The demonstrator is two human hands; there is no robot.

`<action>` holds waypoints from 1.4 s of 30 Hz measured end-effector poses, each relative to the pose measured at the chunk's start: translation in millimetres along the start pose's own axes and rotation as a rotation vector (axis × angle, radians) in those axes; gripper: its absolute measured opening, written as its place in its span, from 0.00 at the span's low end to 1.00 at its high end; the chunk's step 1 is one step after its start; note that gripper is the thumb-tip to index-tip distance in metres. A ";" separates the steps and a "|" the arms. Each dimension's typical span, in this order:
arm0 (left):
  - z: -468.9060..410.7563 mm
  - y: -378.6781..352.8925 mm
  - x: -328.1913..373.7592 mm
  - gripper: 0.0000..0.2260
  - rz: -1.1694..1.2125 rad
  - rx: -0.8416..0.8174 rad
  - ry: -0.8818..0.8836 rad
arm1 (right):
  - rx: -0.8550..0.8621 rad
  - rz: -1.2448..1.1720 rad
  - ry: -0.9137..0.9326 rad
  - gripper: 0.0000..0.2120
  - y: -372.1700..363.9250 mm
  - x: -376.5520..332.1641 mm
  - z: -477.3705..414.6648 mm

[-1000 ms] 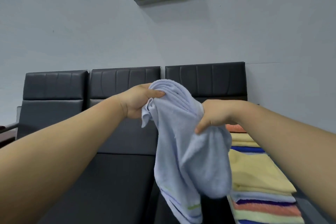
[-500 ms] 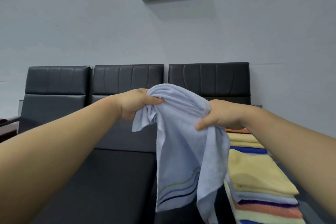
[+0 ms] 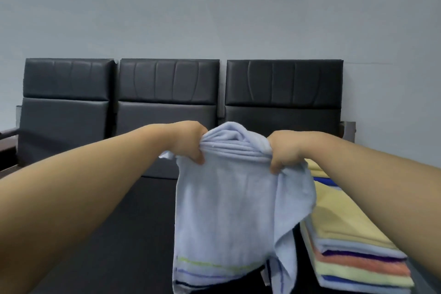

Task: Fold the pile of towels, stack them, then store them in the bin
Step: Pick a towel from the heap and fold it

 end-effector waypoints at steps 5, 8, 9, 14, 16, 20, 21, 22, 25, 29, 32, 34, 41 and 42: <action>-36.9 -1.8 -8.5 0.07 -0.122 0.230 0.047 | 0.371 0.010 0.016 0.05 1.6 6.6 -47.1; -50.0 14.7 -12.7 0.08 -0.089 0.417 0.058 | 0.609 -0.048 -0.006 0.05 29.3 10.4 -53.8; -52.2 20.9 -13.2 0.09 -0.094 0.454 0.067 | 0.672 -0.037 -0.001 0.04 39.3 10.3 -52.0; -32.7 28.4 -1.2 0.10 -0.095 0.472 0.035 | 0.715 -0.037 0.055 0.02 42.3 16.3 -30.3; -17.7 10.4 4.3 0.11 -0.025 0.333 0.014 | 0.572 -0.015 0.039 0.02 18.6 17.6 -20.1; 11.1 -53.8 15.4 0.12 0.197 -0.137 0.096 | 0.111 0.232 0.026 0.06 -55.7 7.0 -1.9; 16.9 -71.7 16.0 0.14 0.220 -0.241 0.121 | 0.029 0.243 0.041 0.08 -75.4 4.3 4.0; 21.8 -91.9 15.6 0.15 0.221 -0.322 0.136 | -0.045 0.237 0.050 0.10 -96.9 3.0 9.8; 25.6 -153.3 5.8 0.14 0.204 -0.448 0.105 | -0.189 0.122 0.043 0.15 -161.3 6.9 21.8; 18.9 -222.8 -10.4 0.15 0.366 -0.528 0.062 | -0.267 -0.129 -0.016 0.25 -226.9 18.3 23.8; 15.0 -259.7 -17.3 0.20 0.424 -0.497 0.093 | -0.286 -0.204 0.017 0.15 -242.5 20.2 18.0; 9.3 -270.2 -20.7 0.21 0.417 -0.484 0.100 | -0.231 -0.276 0.000 0.17 -245.2 20.2 9.1; -4.5 -294.4 -15.0 0.18 0.553 -0.217 0.175 | -0.064 -0.446 0.003 0.13 -262.9 18.7 -15.4; -5.3 -299.3 -12.3 0.17 0.568 -0.200 0.182 | -0.045 -0.452 -0.005 0.12 -264.4 19.0 -17.6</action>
Point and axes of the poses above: each hand's wrist, its own z-axis away from the middle knuckle, its own y-axis out of the back of the hand, x = y × z, the point moved 1 cm from there along -z, towards the middle knuckle, and after that the axes turned 5 degrees about x, right-handed, at the moved point
